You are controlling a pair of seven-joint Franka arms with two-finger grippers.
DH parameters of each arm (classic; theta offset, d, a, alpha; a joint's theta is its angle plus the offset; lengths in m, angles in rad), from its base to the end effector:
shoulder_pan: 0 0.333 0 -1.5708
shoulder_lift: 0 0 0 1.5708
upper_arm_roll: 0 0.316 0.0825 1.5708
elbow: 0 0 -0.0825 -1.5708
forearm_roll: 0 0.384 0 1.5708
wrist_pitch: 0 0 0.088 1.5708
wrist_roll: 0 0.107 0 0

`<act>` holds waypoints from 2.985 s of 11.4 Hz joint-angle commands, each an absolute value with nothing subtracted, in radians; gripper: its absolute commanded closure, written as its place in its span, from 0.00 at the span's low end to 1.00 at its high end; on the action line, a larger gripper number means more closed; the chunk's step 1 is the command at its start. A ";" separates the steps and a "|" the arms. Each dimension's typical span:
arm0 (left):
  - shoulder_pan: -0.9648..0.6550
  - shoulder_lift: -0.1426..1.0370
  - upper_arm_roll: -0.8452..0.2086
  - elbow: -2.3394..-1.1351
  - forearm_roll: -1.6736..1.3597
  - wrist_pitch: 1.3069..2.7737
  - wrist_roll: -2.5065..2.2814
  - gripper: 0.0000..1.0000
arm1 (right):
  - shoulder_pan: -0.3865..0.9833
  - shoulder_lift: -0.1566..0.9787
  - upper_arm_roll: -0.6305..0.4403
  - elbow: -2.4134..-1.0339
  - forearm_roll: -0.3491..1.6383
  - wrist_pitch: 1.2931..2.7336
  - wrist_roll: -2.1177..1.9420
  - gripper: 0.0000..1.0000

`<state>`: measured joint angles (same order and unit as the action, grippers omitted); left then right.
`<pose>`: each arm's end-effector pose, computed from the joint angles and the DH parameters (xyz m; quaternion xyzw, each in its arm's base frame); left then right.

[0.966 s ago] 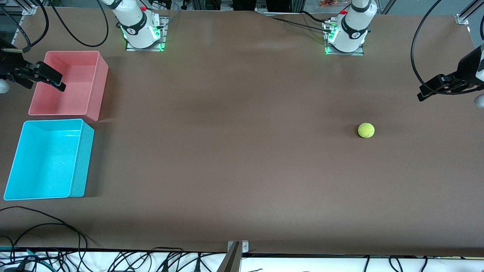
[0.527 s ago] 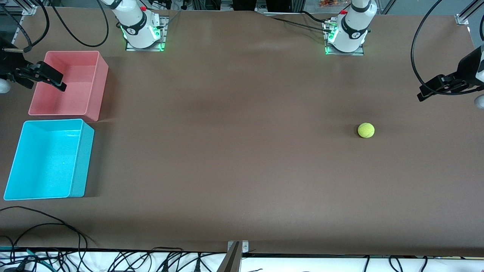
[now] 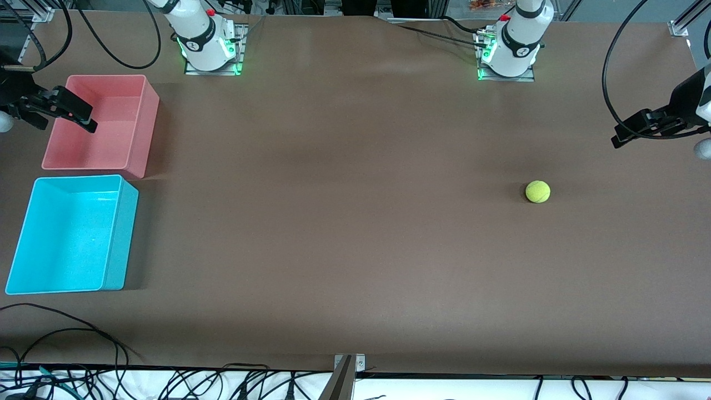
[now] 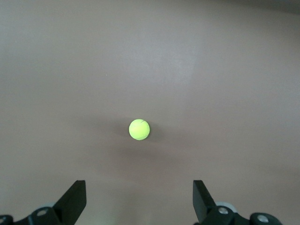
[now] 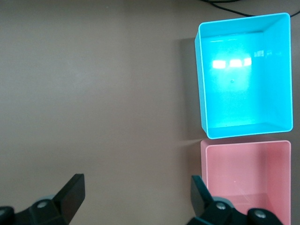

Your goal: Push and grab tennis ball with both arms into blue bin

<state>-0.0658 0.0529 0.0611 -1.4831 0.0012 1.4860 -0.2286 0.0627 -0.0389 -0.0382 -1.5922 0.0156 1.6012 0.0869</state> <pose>0.5625 -0.0035 0.6288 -0.9934 -0.1117 0.0245 0.0051 0.5455 0.0146 0.6385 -0.9992 0.0312 -0.0234 0.0099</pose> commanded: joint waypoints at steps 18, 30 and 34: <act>-0.075 0.063 0.055 -1.460 0.031 1.454 -0.235 0.00 | 0.051 -0.046 -0.095 -1.577 0.015 1.539 0.075 0.00; -0.075 0.063 0.057 -1.460 0.031 1.454 -0.235 0.00 | 0.061 -0.043 -0.106 -1.545 0.023 1.488 0.080 0.00; -0.074 0.063 0.057 -1.460 0.031 1.454 -0.235 0.00 | 0.080 -0.011 -0.100 -1.537 0.025 1.497 0.080 0.00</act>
<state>-0.0681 0.0534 0.0554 -1.4831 0.0012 1.4734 -0.2287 0.0656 -0.0372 -0.1040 -1.5679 0.0152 1.5119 0.0823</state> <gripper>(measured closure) 0.000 0.000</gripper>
